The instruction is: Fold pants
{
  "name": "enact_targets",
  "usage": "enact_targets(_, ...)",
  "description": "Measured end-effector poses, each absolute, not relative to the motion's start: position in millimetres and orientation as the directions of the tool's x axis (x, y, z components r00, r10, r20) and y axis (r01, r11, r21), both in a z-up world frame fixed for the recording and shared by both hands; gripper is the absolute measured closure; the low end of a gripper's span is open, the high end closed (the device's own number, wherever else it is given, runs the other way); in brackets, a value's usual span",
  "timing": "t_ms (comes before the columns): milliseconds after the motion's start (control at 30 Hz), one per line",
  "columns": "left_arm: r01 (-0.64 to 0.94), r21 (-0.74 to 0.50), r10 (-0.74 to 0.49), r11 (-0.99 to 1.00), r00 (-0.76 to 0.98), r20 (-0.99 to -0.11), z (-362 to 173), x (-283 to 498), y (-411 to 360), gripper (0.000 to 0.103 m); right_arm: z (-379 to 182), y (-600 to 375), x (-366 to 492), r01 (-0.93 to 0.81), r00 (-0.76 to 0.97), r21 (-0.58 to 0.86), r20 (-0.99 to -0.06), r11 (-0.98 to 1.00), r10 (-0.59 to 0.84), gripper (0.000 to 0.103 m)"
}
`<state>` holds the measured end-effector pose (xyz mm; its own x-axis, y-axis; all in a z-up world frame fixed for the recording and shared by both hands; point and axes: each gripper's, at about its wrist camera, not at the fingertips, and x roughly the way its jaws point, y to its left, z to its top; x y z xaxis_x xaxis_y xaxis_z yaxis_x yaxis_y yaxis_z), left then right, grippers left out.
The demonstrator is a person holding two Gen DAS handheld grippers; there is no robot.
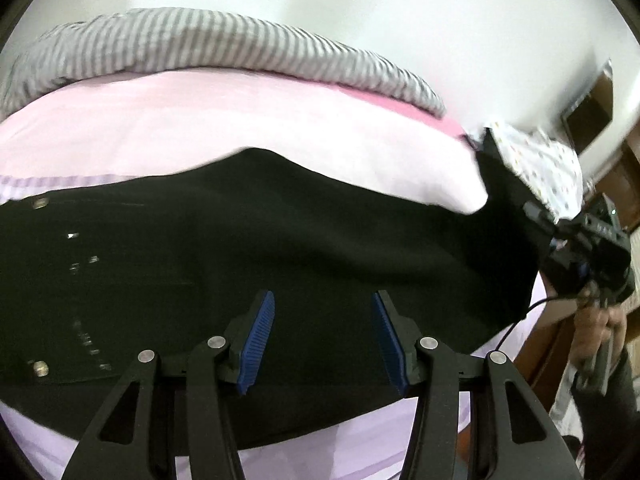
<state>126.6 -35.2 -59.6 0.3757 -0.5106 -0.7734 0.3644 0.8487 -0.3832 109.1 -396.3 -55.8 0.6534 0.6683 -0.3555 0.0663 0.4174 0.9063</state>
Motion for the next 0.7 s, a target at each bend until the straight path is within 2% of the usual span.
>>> enact_targets(100,0.326,-0.405,-0.511,0.854,0.387,-0.767,-60.4,128.3,-14.8,0.051,-60.3,-349.4,122.5,0.031,0.571,0.899,-0.374,0.436,0.731,0.094)
enact_targets(233,0.286,-0.433,-0.517,0.855,0.384,-0.765,-67.3,130.9,4.7,0.051,-76.6,-295.6,128.1,0.013,0.443,0.872,-0.444,0.49,0.778,0.094)
enact_targets(333,0.282,-0.452,-0.531,0.846,0.376,-0.76,-69.3,131.0,9.3,0.051,-87.4,-268.5,127.9,-0.006,0.378,0.824,-0.523,0.567,0.764,0.094)
enact_targets(433,0.292,-0.466,-0.548,0.835,0.358,-0.756,-71.6,129.7,8.2,0.051,-88.5,-255.4,127.5,-0.03,0.36,0.75,-0.608,0.66,0.708,0.089)
enact_targets(467,0.296,-0.47,-0.552,0.832,0.352,-0.756,-72.2,129.7,6.7,0.051,-87.8,-252.0,128.4,-0.037,0.354,0.735,-0.624,0.677,0.697,0.085)
enact_targets(567,0.309,-0.496,-0.58,0.811,0.327,-0.746,-71.9,128.6,1.4,0.051,-83.2,-243.9,130.1,-0.059,0.311,0.722,-0.643,0.689,0.7,0.058)
enact_targets(700,0.329,-0.53,-0.618,0.782,0.291,-0.731,-71.4,128.3,-7.9,0.051,-75.1,-239.5,111.3,-0.114,0.284,0.707,-0.65,0.698,0.705,0.056)
